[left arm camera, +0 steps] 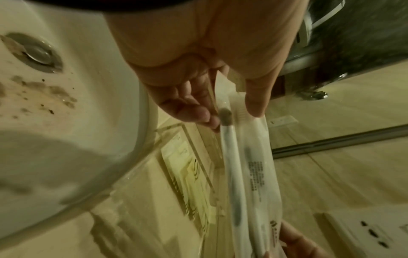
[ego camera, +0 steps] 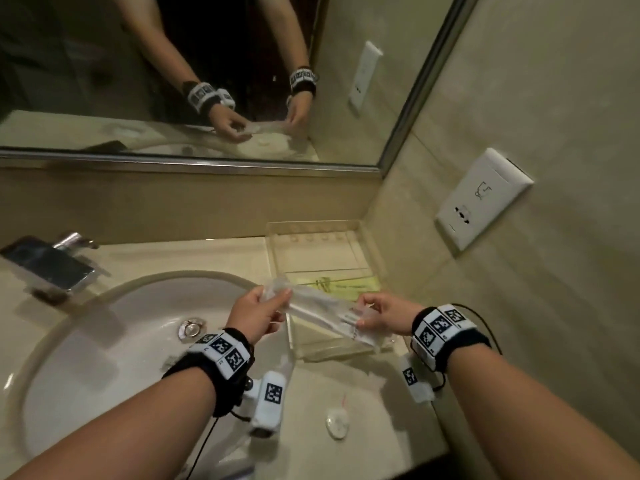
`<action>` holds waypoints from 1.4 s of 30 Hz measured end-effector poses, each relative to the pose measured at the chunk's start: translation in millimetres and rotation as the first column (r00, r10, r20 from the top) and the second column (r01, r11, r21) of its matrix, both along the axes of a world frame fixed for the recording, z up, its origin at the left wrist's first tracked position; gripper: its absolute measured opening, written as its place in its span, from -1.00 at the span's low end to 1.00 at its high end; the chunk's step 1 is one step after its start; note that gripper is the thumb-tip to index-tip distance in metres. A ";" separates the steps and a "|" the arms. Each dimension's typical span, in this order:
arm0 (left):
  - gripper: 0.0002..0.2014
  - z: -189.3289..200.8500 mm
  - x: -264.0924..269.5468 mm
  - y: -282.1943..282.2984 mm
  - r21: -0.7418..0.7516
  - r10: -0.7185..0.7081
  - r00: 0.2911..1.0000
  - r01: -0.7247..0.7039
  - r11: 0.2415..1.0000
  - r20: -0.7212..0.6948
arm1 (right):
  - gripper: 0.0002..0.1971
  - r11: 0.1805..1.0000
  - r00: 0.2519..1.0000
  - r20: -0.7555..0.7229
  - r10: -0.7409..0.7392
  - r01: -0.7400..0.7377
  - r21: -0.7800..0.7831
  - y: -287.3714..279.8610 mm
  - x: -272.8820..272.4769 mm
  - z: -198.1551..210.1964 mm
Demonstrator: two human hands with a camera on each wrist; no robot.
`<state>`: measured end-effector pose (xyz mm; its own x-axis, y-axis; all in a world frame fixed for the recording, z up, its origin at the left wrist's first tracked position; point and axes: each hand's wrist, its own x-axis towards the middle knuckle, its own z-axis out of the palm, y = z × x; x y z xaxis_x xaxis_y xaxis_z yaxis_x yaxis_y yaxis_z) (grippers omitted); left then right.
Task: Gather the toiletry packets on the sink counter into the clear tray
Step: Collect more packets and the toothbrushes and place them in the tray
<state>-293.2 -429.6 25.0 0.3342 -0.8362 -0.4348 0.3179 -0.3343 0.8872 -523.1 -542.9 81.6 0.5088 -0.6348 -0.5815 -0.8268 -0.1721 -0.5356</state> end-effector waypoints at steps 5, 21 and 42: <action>-0.78 -18.1 -20.2 -25.4 0.110 -0.102 0.968 0.078 0.991 0.231 | -0.86 0.963 0.943 -0.282 0.176 -0.224 -0.148 -41.3 -4.5 -24.7; -0.61 -35.5 -42.3 -42.0 0.551 -0.611 0.334 0.264 0.792 0.718 | -0.54 0.799 0.626 -0.608 0.488 -0.601 0.022 -85.5 22.5 -91.1; -0.70 -52.3 -67.7 -43.6 0.614 -0.611 -0.193 0.497 0.614 0.768 | -0.85 0.743 0.856 -0.415 0.310 -0.490 -0.456 -59.3 22.9 -102.1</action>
<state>-360.9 -473.2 -27.3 -0.1119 -0.9348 -0.3371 -0.9781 0.0437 0.2033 -500.2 -602.1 -20.5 0.6493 -0.6590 -0.3796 -0.7124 -0.7017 -0.0004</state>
